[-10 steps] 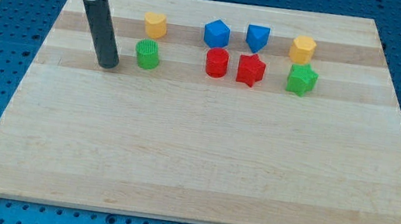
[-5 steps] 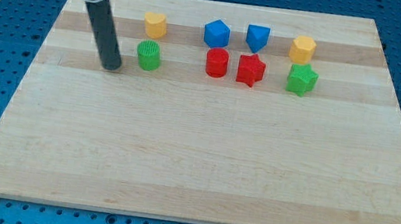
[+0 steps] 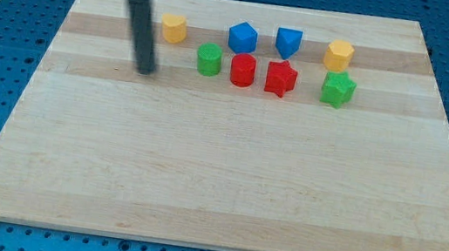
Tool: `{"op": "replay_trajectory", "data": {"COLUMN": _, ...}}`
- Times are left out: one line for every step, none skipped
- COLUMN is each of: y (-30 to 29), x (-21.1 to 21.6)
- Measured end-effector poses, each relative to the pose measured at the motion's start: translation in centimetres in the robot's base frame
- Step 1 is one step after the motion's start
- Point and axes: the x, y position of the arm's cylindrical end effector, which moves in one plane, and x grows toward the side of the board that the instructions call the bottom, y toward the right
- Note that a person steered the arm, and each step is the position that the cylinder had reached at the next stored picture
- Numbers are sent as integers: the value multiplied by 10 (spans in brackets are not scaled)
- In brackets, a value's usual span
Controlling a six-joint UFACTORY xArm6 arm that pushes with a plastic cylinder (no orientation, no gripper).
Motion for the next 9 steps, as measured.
{"op": "replay_trajectory", "data": {"y": -30, "x": -44}}
{"op": "replay_trajectory", "data": {"y": -12, "x": -71}}
{"op": "replay_trajectory", "data": {"y": -10, "x": -89}}
{"op": "replay_trajectory", "data": {"y": 26, "x": -98}}
{"op": "replay_trajectory", "data": {"y": 68, "x": -95}}
{"op": "replay_trajectory", "data": {"y": 85, "x": -91}}
{"op": "replay_trajectory", "data": {"y": 102, "x": -79}}
{"op": "replay_trajectory", "data": {"y": 104, "x": -73}}
{"op": "replay_trajectory", "data": {"y": 32, "x": -73}}
